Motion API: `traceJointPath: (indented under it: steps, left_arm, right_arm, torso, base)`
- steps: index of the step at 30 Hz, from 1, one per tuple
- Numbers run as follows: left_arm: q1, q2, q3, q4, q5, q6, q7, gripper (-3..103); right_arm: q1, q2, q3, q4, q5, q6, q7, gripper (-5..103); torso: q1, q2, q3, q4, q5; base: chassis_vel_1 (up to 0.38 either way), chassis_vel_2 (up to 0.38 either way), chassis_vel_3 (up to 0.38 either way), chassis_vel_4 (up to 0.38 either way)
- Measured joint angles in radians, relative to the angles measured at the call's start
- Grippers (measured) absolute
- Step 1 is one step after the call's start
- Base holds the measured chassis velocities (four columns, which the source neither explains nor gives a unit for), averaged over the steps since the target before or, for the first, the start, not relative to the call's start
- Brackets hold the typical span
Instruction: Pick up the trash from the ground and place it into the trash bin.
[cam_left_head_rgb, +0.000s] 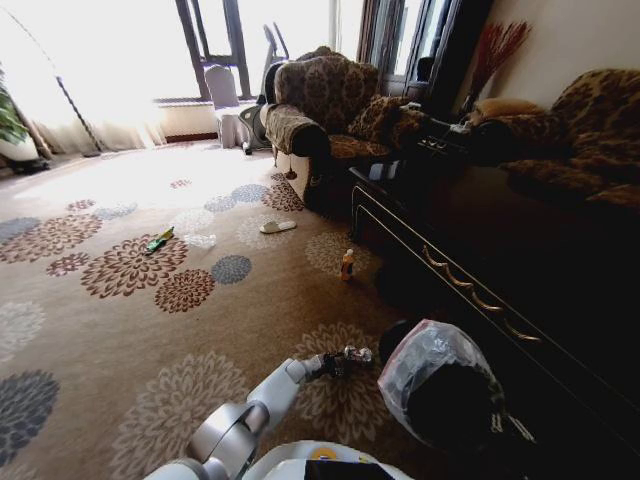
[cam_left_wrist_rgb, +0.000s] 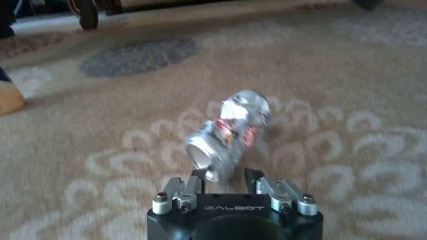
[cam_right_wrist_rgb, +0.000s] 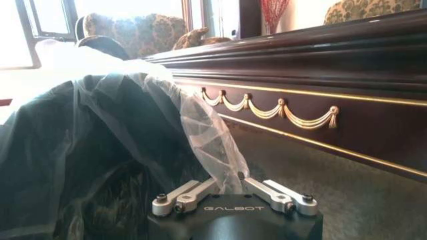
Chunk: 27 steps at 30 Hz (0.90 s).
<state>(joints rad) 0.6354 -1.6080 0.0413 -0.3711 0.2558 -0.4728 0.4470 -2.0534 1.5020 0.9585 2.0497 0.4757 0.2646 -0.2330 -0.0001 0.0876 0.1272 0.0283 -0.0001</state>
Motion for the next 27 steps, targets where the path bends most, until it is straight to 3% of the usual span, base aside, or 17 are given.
traceJointPath:
  steps: [7, 10, 15, 22, 26, 27]
  left_arm:
    - [0.007, 0.000, -0.006, -0.030, -0.023, -0.020, -0.014, 25]
    - [0.042, 0.000, 0.000, -0.099, -0.090, -0.025, -0.037, 15]
    - [0.068, 0.000, -0.001, -0.133, -0.109, -0.025, -0.048, 14]
    - [0.135, 0.070, 0.000, -0.269, -0.187, -0.007, -0.064, 14]
    - [0.178, 0.117, -0.026, -0.352, -0.192, 0.010, -0.112, 14]
    - [0.196, 0.134, -0.034, -0.385, -0.193, 0.026, -0.148, 14]
  right_arm:
    - [0.011, 0.000, -0.003, 0.001, -0.007, 0.000, 0.011, 1]
    - [0.027, -0.009, -0.006, -0.004, -0.011, -0.001, 0.015, 1]
    - [0.041, -0.016, -0.014, -0.012, -0.019, -0.009, 0.018, 1]
    - [0.061, -0.030, -0.028, -0.017, -0.029, -0.023, 0.028, 1]
    - [0.071, -0.042, -0.040, -0.020, -0.038, -0.032, 0.031, 1]
    - [0.078, -0.047, -0.046, -0.021, -0.043, -0.037, 0.034, 1]
  torso:
    - [0.000, 0.000, 0.000, -0.0001, 0.0001]
    - [0.000, 0.000, 0.000, 0.0000, -0.0003]
    - [0.000, 0.000, 0.000, -0.0002, 0.0003]
    - [0.000, 0.000, 0.000, 0.0001, 0.0002]
    - [0.000, 0.000, 0.000, -0.0002, -0.0005]
    - [0.000, 0.000, 0.000, -0.0003, -0.0002]
  base:
    - [0.000, 0.000, 0.000, 0.000]
    - [0.000, 0.000, 0.000, 0.000]
    - [0.000, 0.000, 0.000, 0.000]
    - [0.000, 0.000, 0.000, 0.000]
    - [0.000, 0.000, 0.000, 0.000]
    - [0.000, 0.000, 0.000, 0.000]
